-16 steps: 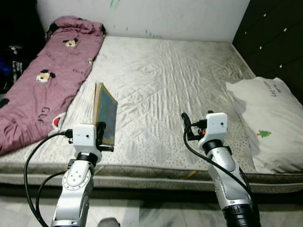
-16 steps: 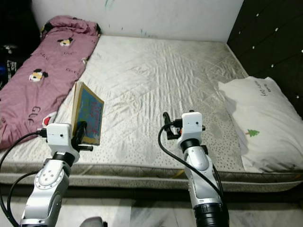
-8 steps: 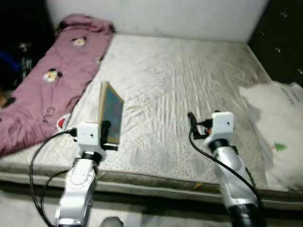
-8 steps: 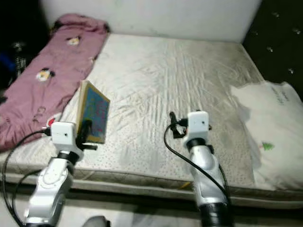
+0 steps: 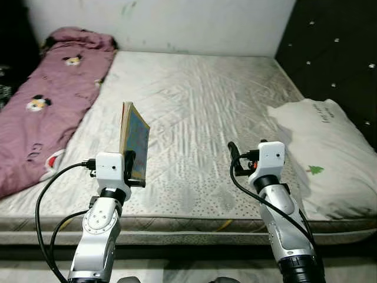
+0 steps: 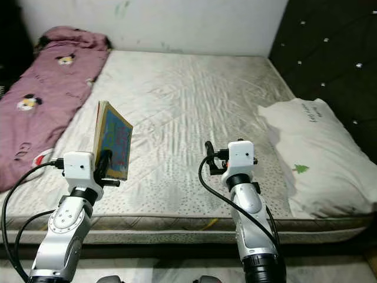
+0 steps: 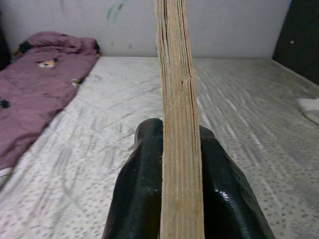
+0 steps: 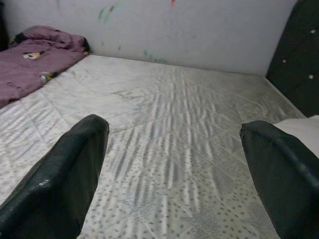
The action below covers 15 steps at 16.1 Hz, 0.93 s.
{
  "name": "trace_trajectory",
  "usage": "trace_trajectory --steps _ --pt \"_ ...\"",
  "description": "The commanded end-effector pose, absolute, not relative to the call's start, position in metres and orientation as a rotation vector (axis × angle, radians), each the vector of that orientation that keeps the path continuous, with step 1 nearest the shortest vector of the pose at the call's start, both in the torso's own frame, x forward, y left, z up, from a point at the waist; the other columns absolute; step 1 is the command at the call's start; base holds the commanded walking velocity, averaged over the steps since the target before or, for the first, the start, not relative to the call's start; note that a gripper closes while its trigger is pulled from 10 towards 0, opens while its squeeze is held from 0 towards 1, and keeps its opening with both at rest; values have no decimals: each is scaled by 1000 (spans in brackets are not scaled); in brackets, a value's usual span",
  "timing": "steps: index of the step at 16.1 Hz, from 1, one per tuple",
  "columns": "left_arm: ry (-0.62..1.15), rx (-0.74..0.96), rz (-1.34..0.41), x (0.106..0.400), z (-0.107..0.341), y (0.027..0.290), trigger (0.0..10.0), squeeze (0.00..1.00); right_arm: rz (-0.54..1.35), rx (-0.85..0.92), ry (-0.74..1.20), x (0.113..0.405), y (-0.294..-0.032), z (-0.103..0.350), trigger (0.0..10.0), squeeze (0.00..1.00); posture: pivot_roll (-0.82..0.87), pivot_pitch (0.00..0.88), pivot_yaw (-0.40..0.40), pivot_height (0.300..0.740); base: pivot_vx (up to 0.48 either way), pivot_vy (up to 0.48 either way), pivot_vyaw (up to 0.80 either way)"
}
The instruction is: Clean up the room
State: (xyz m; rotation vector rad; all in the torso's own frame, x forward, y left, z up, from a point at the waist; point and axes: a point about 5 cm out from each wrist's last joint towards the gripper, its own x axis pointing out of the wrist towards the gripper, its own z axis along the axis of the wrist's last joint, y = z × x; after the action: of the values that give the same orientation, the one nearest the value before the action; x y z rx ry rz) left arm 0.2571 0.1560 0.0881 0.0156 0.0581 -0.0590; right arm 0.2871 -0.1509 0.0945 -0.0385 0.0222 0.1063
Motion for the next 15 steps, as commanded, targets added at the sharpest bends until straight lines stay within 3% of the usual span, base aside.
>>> trace_trajectory --steps 1,8,15 --pt "21 31 -51 259 96 158 10000 0 108 -37 10 290 -150 99 10000 0 33 0 -42 740 0 0 0" --pt "11 32 -59 262 99 158 10000 0 109 -39 12 292 -149 99 10000 0 35 0 -41 740 0 -118 0" --pt "9 28 -61 263 99 156 10000 0 110 -43 10 293 -149 100 10000 0 33 0 -43 740 0 -313 0"
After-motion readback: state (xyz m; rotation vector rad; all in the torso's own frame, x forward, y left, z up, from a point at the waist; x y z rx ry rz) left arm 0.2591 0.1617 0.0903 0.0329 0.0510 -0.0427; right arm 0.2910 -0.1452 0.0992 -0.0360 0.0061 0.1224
